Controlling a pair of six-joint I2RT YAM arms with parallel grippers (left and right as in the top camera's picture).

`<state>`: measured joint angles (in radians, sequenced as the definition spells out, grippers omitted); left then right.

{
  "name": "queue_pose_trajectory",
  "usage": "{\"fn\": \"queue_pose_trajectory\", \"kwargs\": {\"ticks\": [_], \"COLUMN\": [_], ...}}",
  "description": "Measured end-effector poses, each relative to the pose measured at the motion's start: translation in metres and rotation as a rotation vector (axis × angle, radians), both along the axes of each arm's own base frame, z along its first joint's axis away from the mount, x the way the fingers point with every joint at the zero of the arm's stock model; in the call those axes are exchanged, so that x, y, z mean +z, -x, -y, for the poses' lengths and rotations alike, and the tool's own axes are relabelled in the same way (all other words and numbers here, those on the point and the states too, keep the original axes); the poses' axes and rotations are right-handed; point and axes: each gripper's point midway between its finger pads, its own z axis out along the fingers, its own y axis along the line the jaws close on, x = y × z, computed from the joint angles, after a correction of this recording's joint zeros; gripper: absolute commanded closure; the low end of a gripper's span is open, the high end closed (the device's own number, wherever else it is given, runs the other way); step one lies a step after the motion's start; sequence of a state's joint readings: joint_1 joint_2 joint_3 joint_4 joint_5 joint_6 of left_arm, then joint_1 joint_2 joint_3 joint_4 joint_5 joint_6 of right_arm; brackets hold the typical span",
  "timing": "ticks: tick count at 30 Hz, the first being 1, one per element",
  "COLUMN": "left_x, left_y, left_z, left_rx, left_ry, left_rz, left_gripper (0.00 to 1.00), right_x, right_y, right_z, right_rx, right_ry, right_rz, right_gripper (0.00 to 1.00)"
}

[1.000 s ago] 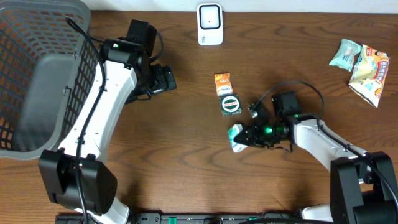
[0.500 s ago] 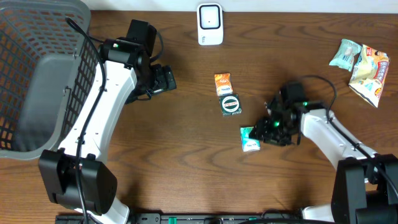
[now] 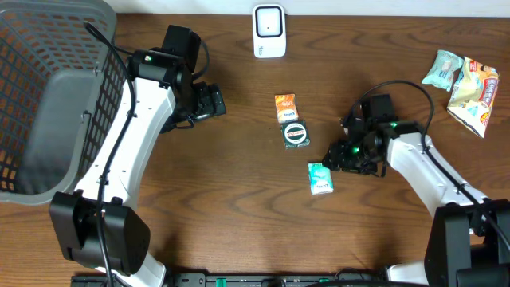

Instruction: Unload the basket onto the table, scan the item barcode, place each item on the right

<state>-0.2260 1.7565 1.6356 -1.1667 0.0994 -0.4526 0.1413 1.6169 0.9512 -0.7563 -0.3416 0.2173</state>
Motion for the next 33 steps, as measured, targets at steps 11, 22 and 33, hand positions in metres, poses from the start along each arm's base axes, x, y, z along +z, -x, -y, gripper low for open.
{"fn": "queue_pose_trajectory", "kwargs": {"ticks": [11,22,33], "left_x": [0.0,0.0,0.0], "left_y": [0.0,0.0,0.0], "left_z": [0.0,0.0,0.0], "left_rx": [0.0,0.0,0.0], "left_ry": [0.0,0.0,0.0], "left_rz": [0.0,0.0,0.0], "left_gripper": [0.0,0.0,0.0], "right_x": [-0.032,-0.03,-0.031], "right_y": [0.016,0.018,0.021], "right_z": [-0.005,-0.015,-0.018], "right_rx": [-0.012,0.0,-0.003], "right_ry": [-0.048,-0.094,-0.111], "right_rz": [0.01,0.007,-0.007], "right_gripper": [0.57,0.58,0.91]}}
